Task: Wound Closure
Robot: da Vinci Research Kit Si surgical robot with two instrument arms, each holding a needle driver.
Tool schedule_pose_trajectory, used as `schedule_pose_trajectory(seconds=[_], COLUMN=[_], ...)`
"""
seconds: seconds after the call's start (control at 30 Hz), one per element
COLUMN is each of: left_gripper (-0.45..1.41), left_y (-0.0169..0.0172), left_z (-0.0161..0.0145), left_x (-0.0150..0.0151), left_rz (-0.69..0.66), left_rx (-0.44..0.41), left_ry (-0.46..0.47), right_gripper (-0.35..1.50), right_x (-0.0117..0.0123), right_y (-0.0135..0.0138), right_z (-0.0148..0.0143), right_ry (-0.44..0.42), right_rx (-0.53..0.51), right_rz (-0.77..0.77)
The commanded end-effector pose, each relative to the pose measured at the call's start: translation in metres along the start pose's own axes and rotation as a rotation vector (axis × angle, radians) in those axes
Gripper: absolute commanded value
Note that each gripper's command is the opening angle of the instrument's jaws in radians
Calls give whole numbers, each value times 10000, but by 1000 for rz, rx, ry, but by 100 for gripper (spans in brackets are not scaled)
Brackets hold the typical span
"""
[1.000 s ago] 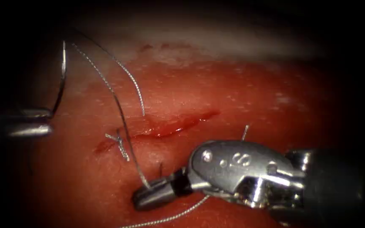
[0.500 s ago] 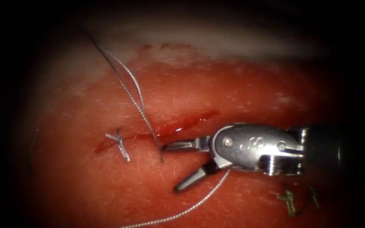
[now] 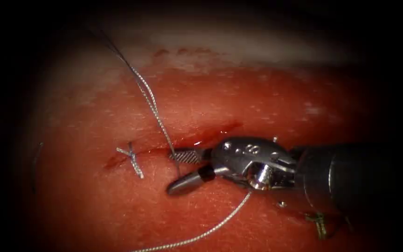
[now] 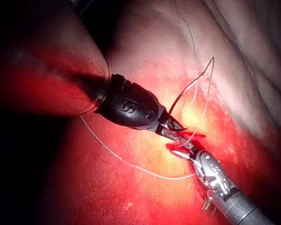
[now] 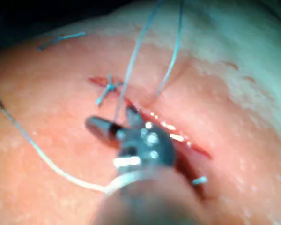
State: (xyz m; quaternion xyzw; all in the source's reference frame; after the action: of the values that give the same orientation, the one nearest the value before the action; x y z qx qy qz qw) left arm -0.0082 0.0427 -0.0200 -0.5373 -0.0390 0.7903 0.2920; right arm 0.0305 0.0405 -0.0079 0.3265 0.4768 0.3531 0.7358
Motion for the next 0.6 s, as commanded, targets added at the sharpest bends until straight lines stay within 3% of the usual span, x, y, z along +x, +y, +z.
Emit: schedule_pose_trajectory(seconds=[0.03,0.33,0.47,0.6], left_gripper=[-35,-35,-35,-35], left_y=[4,8,13,16], left_z=[6,12,19,25], left_x=[-8,-11,-15,-17], left_rz=[-3,0,5,7], left_rx=[-3,-10,-14,-21], left_ry=[0,2,4,6], right_gripper=[-35,-35,-35,-35], right_x=[-4,14,26,51], right_y=[-2,-35,-64,-120], right_z=[5,-10,-21,-52], right_ry=[-2,-43,-91,-125], right_rx=[4,56,144,254], right_rz=[-1,21,30,0])
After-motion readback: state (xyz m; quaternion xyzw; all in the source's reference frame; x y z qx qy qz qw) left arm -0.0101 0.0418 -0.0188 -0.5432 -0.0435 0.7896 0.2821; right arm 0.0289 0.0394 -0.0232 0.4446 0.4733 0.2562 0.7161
